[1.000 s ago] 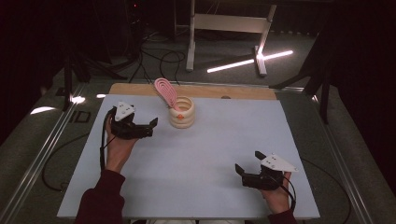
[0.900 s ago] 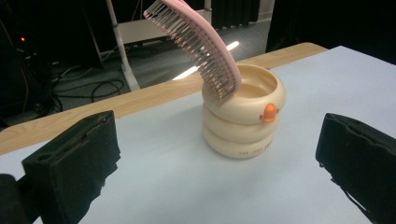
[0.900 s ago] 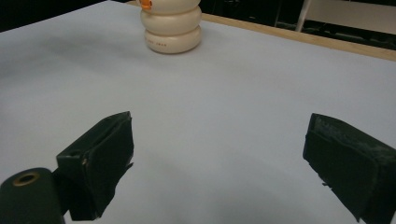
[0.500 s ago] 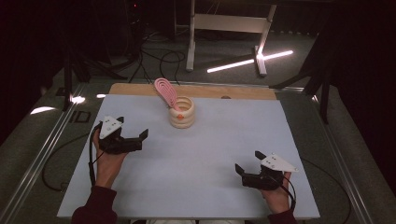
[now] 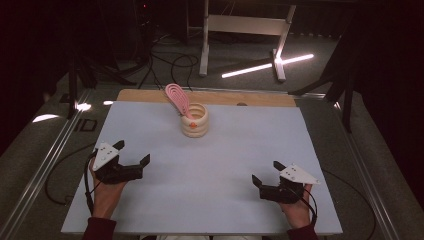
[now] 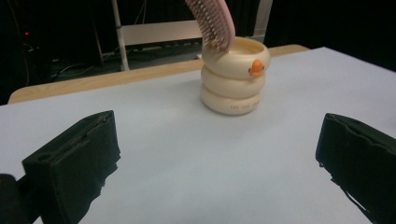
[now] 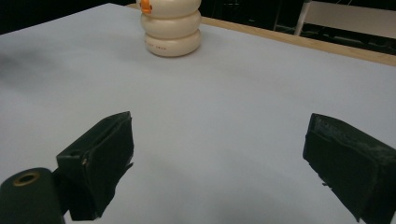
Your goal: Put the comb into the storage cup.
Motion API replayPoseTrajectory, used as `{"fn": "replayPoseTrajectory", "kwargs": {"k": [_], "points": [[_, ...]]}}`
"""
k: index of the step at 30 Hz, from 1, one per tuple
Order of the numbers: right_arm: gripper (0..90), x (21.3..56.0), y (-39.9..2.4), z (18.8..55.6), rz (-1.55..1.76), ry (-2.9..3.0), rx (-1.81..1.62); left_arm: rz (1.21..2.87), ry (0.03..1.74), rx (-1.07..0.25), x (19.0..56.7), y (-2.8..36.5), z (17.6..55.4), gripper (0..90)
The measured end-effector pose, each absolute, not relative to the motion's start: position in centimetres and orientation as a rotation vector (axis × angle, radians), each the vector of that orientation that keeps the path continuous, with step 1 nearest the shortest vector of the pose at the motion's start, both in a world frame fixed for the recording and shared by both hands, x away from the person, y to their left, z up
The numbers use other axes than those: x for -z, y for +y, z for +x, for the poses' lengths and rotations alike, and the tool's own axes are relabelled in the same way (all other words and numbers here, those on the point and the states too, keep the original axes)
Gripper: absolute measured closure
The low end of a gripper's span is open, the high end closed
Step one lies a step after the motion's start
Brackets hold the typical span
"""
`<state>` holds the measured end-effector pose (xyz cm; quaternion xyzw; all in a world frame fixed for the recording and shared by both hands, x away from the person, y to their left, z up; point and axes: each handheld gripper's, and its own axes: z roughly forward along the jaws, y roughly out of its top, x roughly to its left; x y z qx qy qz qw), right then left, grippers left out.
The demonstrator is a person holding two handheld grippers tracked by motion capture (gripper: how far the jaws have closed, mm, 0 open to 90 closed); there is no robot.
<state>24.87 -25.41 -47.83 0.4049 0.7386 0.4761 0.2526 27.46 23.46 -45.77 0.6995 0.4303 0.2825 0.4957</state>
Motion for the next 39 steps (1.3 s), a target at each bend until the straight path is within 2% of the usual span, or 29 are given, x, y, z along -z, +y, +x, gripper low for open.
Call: {"fn": "replayPoseTrajectory", "kwargs": {"k": [18,39], "points": [[8.5,47.3,-26.4,24.7,1.045,1.924,-1.365,1.703,1.022,-0.683,47.4,24.2,25.9,0.0],[8.5,47.4,-27.2,24.4,1.021,1.854,-1.371,1.743,0.950,-0.743,47.7,24.3,24.6,0.0]]}}
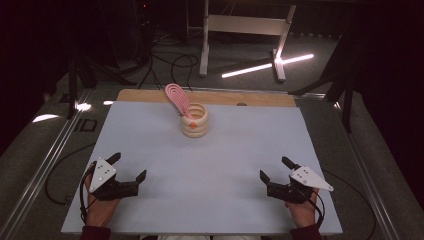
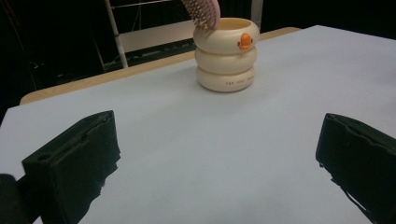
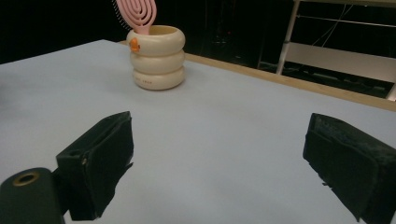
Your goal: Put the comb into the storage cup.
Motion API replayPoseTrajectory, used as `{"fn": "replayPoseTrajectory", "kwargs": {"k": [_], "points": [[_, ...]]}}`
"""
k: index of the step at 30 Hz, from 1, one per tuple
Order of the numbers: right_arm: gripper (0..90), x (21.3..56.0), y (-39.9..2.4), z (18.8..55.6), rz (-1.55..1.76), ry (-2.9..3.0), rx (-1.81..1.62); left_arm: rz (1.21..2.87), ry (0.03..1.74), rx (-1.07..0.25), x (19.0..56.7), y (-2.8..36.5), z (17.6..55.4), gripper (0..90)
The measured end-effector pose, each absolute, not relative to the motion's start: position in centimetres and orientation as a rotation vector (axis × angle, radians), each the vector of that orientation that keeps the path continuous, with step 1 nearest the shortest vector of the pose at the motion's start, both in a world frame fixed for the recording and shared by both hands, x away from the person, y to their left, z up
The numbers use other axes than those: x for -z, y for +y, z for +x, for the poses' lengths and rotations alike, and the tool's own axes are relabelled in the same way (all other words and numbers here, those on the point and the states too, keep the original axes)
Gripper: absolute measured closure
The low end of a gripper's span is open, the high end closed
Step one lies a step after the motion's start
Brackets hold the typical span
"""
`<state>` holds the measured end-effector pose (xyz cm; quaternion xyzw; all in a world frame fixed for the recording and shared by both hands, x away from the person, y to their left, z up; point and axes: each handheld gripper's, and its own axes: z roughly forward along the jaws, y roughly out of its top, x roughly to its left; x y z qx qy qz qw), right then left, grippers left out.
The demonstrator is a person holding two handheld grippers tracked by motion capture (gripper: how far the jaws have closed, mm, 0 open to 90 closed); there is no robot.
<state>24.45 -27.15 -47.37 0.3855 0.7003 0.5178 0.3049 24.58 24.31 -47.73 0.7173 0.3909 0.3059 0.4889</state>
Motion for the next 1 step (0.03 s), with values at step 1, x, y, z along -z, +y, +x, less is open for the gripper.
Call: {"fn": "replayPoseTrajectory", "kwargs": {"k": [1], "points": [[8.5,47.40,-27.12,24.46,1.020,1.857,-1.367,1.740,0.952,-0.741,47.74,24.34,24.60,0.0]]}}
